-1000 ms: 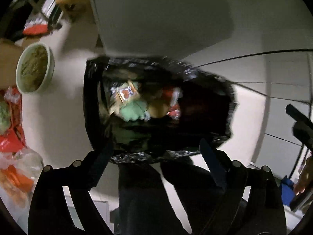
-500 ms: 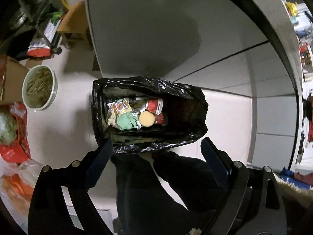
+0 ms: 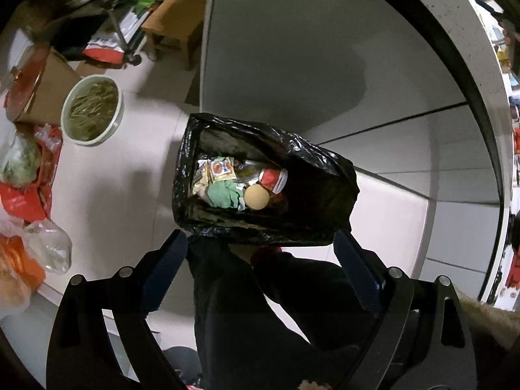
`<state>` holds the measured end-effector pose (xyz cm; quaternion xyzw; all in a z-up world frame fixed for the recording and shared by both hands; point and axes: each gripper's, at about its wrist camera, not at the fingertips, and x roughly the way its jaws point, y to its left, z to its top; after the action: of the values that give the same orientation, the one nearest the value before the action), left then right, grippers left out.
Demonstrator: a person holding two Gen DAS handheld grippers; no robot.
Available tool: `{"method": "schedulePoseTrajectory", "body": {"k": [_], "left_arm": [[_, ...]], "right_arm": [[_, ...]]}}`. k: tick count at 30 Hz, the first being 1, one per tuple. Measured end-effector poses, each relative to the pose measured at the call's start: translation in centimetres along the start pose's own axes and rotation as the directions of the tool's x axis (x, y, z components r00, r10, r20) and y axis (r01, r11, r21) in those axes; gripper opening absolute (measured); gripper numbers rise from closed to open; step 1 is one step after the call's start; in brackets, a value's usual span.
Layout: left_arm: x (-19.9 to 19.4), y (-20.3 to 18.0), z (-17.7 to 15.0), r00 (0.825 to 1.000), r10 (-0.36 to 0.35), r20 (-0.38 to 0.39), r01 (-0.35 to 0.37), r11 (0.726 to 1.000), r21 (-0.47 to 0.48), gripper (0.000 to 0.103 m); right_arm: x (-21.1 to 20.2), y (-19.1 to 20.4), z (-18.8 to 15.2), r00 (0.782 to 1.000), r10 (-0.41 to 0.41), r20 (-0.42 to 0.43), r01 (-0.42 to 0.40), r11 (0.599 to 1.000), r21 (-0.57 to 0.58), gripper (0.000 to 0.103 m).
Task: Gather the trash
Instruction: 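Grasp the white tissue with the right tool while the left tool grasps a foil wrapper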
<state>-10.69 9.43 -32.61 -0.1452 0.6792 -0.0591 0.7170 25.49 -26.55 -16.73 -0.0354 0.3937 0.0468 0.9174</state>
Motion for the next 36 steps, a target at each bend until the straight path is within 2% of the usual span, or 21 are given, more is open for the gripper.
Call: {"method": "schedulePoseTrajectory", "body": {"k": [1, 4, 5, 6, 10, 13, 15, 17, 19, 21, 22, 25, 28, 32, 34, 36], "left_arm": [[-0.2, -0.1, -0.2, 1.000, 0.001, 0.005, -0.001, 1.000, -0.006, 0.089], [-1.2, -0.2, -0.2, 0.999, -0.013, 0.030, 0.014, 0.999, -0.029, 0.089], [-1.6, -0.2, 0.0, 0.999, -0.021, 0.039, 0.023, 0.999, -0.036, 0.089], [-2.1, -0.3, 0.4, 0.998, -0.040, 0.051, 0.042, 0.998, -0.043, 0.089], [-5.3, -1.5, 2.7, 0.985, -0.083, 0.150, 0.087, 0.996, -0.021, 0.089], [-10.0, -2.8, 5.8, 0.952, -0.122, 0.280, 0.113, 0.992, 0.047, 0.089], [-12.5, -3.8, 8.1, 0.928, -0.131, 0.350, 0.104, 0.990, 0.096, 0.089], [-14.9, -5.1, 11.6, 0.895, -0.096, 0.436, 0.028, 0.987, 0.158, 0.089], [-16.5, -6.4, 15.8, 0.862, -0.032, 0.506, -0.080, 0.977, 0.198, 0.089], [-17.2, -7.3, 19.6, 0.846, 0.000, 0.534, -0.144, 0.963, 0.228, 0.089], [-17.4, -7.9, 22.4, 0.843, 0.013, 0.538, -0.172, 0.954, 0.246, 0.089], [-17.3, -9.5, 27.5, 0.852, 0.035, 0.522, -0.215, 0.933, 0.289, 0.089], [-15.4, -11.4, 32.2, 0.872, 0.116, 0.475, -0.298, 0.896, 0.328, 0.089], [-13.2, -11.4, 34.4, 0.887, 0.168, 0.430, -0.331, 0.881, 0.338, 0.089], [-12.7, -11.3, 34.5, 0.896, 0.159, 0.416, -0.320, 0.879, 0.354, 0.075], [-12.6, -11.0, 34.4, 0.897, 0.139, 0.420, -0.302, 0.886, 0.353, 0.070]], "right_arm": [[0.7, 0.1, 0.3, 1.000, -0.007, -0.008, 0.007, 1.000, -0.004, 0.070], [3.0, 0.1, 0.7, 0.997, -0.018, -0.077, 0.016, 1.000, -0.023, 0.050], [3.4, 0.1, 0.6, 0.996, -0.019, -0.089, 0.016, 0.999, -0.033, 0.034], [3.8, 0.0, 0.6, 0.994, -0.007, -0.106, 0.003, 0.999, -0.036, 0.025], [2.5, -0.6, 0.1, 0.993, 0.091, -0.079, -0.091, 0.996, 0.009, 0.022], [0.2, 0.0, -0.1, 0.987, 0.154, -0.040, -0.153, 0.988, 0.011, 0.022], [-1.9, 0.3, -0.1, 0.978, 0.207, -0.003, -0.207, 0.978, 0.029, 0.022], [-4.6, 0.9, -0.3, 0.961, 0.275, 0.035, -0.276, 0.960, 0.036, 0.022], [-7.5, 1.6, -1.1, 0.942, 0.331, 0.061, -0.333, 0.942, 0.035, 0.022], [-9.8, 2.2, -2.1, 0.924, 0.373, 0.080, -0.377, 0.925, 0.043, 0.022], [-10.5, 2.4, -2.7, 0.920, 0.383, 0.080, -0.387, 0.921, 0.047, 0.022], [-13.1, 3.3, -4.7, 0.908, 0.409, 0.084, -0.415, 0.908, 0.058, 0.022], [-14.4, 3.7, -6.4, 0.902, 0.422, 0.091, -0.429, 0.899, 0.091, 0.022], [-15.4, 4.0, -8.3, 0.902, 0.421, 0.095, -0.431, 0.893, 0.132, 0.022], [-15.6, 4.0, -8.9, 0.905, 0.415, 0.096, -0.425, 0.893, 0.146, 0.022], [-16.0, 4.0, -9.3, 0.912, 0.400, 0.097, -0.410, 0.899, 0.154, 0.022]]}}
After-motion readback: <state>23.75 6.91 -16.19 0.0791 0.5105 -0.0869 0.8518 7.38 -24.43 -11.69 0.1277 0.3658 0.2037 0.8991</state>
